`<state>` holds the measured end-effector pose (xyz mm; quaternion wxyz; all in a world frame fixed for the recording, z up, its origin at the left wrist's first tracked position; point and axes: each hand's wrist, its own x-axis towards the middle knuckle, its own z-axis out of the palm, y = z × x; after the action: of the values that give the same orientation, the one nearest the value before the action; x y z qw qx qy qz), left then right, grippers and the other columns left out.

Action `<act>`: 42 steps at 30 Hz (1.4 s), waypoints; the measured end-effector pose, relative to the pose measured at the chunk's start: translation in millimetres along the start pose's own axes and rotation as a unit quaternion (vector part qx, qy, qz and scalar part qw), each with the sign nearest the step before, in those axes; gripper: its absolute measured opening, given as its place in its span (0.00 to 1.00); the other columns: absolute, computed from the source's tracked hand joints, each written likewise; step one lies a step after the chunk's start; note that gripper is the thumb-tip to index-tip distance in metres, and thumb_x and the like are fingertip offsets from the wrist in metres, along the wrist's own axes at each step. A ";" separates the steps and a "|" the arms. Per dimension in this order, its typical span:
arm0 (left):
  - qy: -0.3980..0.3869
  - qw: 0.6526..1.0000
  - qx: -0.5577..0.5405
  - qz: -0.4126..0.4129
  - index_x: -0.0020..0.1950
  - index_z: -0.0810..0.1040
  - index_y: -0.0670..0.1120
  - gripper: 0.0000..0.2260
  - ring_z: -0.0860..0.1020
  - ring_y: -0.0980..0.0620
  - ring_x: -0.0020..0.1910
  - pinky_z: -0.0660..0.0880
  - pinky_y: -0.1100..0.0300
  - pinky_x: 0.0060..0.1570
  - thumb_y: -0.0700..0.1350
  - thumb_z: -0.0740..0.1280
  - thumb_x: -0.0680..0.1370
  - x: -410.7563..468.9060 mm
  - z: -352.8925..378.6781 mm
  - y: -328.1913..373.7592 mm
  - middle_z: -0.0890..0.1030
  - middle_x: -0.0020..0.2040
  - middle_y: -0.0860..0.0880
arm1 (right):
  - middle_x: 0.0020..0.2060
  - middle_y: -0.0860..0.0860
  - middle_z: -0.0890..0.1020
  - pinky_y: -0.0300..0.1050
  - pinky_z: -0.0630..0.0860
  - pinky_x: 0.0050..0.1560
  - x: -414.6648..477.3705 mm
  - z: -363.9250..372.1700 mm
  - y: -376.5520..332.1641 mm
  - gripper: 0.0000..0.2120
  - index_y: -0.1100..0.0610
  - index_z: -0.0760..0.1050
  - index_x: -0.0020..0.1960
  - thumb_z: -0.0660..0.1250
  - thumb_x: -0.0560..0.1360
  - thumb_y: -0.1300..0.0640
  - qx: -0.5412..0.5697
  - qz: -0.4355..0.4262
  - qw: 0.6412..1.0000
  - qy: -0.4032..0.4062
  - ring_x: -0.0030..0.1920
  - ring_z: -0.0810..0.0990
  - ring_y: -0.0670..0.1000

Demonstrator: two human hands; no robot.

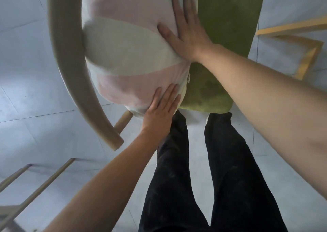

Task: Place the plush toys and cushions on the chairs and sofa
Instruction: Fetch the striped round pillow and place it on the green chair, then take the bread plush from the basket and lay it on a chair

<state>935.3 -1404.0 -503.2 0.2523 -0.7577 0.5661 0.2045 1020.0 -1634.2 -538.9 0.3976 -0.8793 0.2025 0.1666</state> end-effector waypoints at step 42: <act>0.461 0.191 -0.623 -0.602 0.62 0.76 0.53 0.12 0.82 0.41 0.59 0.76 0.42 0.59 0.41 0.65 0.81 -394.5 -280.6 194.8 0.86 0.52 0.52 | 0.66 0.42 0.76 0.45 0.74 0.64 -460.0 -233.3 -111.8 0.23 0.43 0.69 0.72 0.68 0.78 0.49 0.206 -0.060 0.976 -0.041 0.65 0.76 0.41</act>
<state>646.2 -1323.7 -76.3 -0.5617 -0.7372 -0.3590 -0.1098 708.8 -1642.8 -112.8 0.5874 -0.7815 0.1631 0.1330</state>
